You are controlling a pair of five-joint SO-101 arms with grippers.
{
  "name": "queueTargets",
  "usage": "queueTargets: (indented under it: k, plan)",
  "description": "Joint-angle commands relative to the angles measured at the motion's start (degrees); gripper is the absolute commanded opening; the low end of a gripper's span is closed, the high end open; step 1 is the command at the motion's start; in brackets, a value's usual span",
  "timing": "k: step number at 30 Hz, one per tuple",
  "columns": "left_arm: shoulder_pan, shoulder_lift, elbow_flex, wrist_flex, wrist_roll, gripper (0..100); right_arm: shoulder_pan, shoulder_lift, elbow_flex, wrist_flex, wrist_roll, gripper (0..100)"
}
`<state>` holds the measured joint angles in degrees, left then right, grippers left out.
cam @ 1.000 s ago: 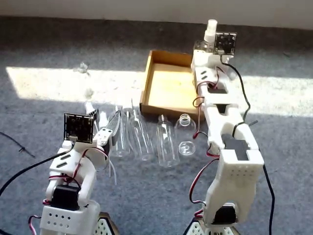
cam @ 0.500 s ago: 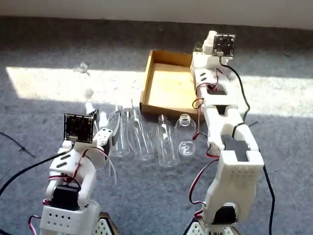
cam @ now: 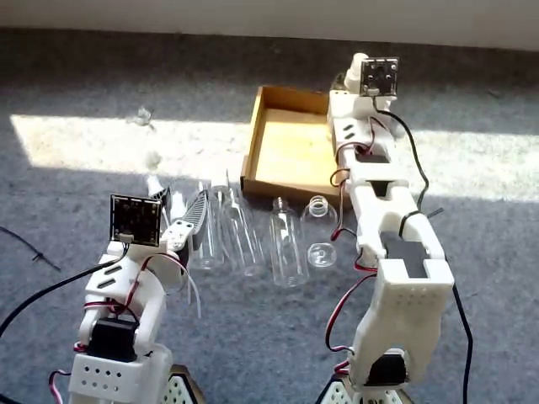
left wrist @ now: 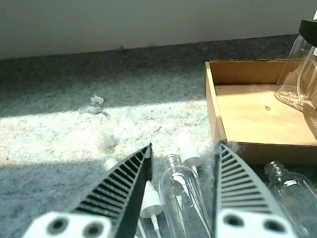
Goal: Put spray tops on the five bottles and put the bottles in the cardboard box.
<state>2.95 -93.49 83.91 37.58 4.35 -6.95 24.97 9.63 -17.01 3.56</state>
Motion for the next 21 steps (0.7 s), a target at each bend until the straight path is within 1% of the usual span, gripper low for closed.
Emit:
queueTargets:
  k: [1, 3, 18, 20, 21]
  plan:
    - [0.04, -0.66, -0.31, -1.49, -0.18, 20, -0.4, -4.09, -0.31, 0.04, 1.05, 22.1]
    - [0.04, -0.66, -0.31, -1.49, -0.18, 20, -0.4, -4.09, -0.4, 0.04, 0.88, 24.1]
    - [0.13, -0.66, -0.31, -1.49, -0.18, 20, -0.48, -4.09, -0.84, 0.04, 0.79, 24.4]
    - [0.13, -0.66, -0.31, -1.49, -0.18, 20, -0.48, -4.09, -0.84, 0.04, 0.62, 27.1]
    - [0.13, -0.66, -0.31, -1.49, -0.18, 20, -0.48, -4.09, -0.84, 0.04, -0.62, 28.9]
